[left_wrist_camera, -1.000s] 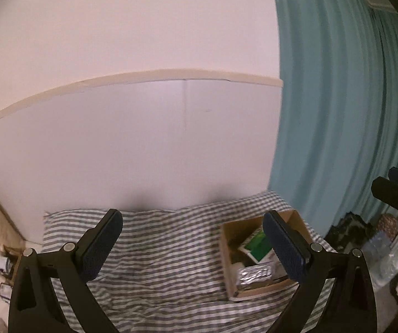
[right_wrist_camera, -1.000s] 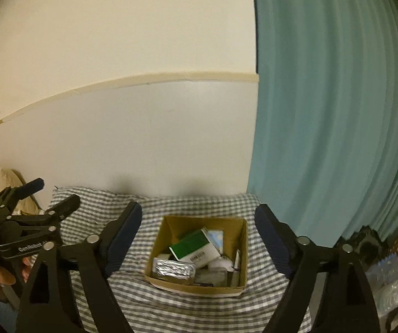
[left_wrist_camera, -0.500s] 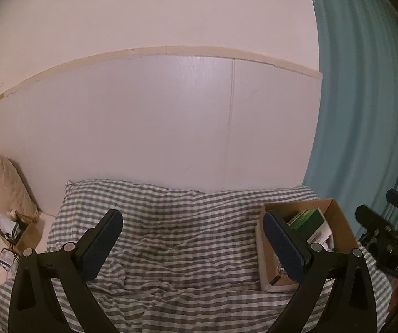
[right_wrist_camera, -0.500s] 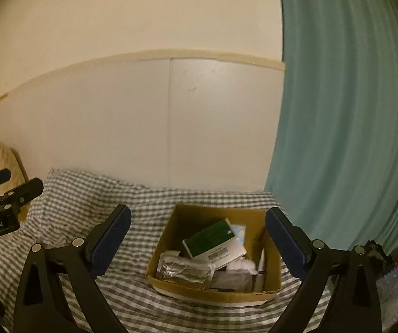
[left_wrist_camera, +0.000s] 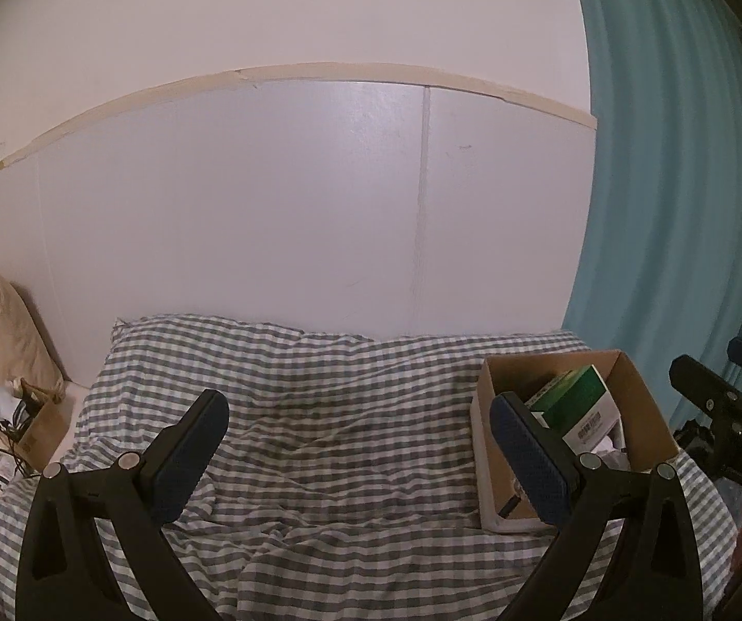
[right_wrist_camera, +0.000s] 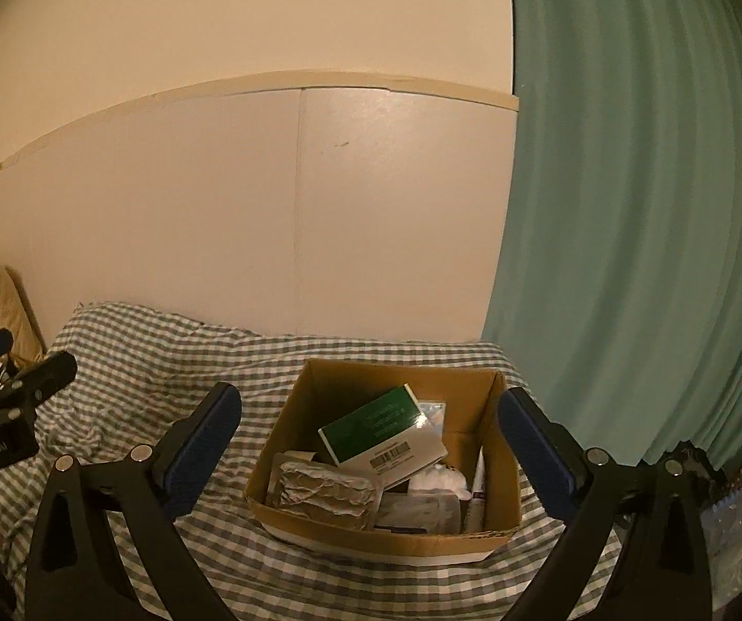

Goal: Organize objects

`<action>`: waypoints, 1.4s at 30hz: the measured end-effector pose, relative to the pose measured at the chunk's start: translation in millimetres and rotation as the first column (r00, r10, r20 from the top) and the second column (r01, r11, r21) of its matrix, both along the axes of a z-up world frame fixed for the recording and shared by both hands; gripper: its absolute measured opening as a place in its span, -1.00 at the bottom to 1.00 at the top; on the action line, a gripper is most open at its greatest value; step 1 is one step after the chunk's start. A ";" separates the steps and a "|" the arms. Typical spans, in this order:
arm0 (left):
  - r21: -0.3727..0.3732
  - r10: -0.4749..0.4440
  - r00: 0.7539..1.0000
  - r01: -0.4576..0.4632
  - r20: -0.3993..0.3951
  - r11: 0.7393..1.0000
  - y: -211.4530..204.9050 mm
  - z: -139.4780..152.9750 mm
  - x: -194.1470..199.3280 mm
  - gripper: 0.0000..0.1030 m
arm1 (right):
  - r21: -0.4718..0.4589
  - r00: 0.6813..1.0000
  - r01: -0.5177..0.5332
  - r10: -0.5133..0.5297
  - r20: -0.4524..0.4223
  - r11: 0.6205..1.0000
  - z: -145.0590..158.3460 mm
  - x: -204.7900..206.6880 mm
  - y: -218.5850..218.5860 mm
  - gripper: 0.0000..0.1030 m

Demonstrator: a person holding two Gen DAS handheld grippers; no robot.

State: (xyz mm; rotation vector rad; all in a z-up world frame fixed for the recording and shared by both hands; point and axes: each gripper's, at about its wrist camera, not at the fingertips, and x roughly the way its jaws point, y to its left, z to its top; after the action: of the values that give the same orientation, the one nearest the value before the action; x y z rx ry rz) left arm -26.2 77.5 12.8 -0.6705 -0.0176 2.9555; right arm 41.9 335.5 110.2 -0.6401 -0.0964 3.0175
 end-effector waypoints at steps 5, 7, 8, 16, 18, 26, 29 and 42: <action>0.007 -0.009 1.000 0.009 0.011 1.000 1.6 -0.9 0.3 1.00 | -0.005 1.000 0.000 0.000 0.001 1.000 -0.1 0.2 0.2 0.95; 0.024 -0.012 1.000 0.012 0.019 1.000 0.5 -1.3 -0.6 1.00 | -0.001 1.000 0.001 -0.001 0.005 1.000 -0.8 0.1 -0.8 0.95; 0.029 -0.011 1.000 0.011 0.021 1.000 0.0 -1.3 -0.8 1.00 | 0.002 1.000 0.001 -0.001 0.006 1.000 -1.1 0.1 -1.6 0.95; 0.016 0.001 1.000 -0.001 0.017 1.000 1.7 -1.1 -0.1 1.00 | -0.003 1.000 0.007 -0.007 0.005 1.000 -2.2 -0.1 1.1 0.95; 0.005 -0.001 1.000 0.000 0.014 1.000 3.6 -1.3 0.4 1.00 | -0.008 1.000 0.007 -0.007 0.005 1.000 -2.2 0.0 2.3 0.95; -0.001 -0.002 1.000 0.002 0.013 1.000 5.1 -2.9 1.9 1.00 | -0.012 1.000 0.006 -0.006 0.014 1.000 -3.3 -0.6 3.0 0.96; -0.009 0.000 1.000 0.000 0.012 1.000 5.0 -2.8 1.9 1.00 | -0.012 1.000 0.005 -0.005 0.018 1.000 -4.2 -1.1 2.5 0.96; -0.004 0.002 1.000 -0.002 0.007 1.000 5.3 -4.6 2.5 1.00 | -0.009 0.999 0.002 -0.002 0.032 1.000 -7.9 -3.4 0.5 0.97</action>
State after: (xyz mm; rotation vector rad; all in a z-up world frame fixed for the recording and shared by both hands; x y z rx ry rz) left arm -23.6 82.8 8.2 -0.6811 -0.0136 2.9562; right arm 38.5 335.9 102.3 -0.6884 -0.0842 3.0082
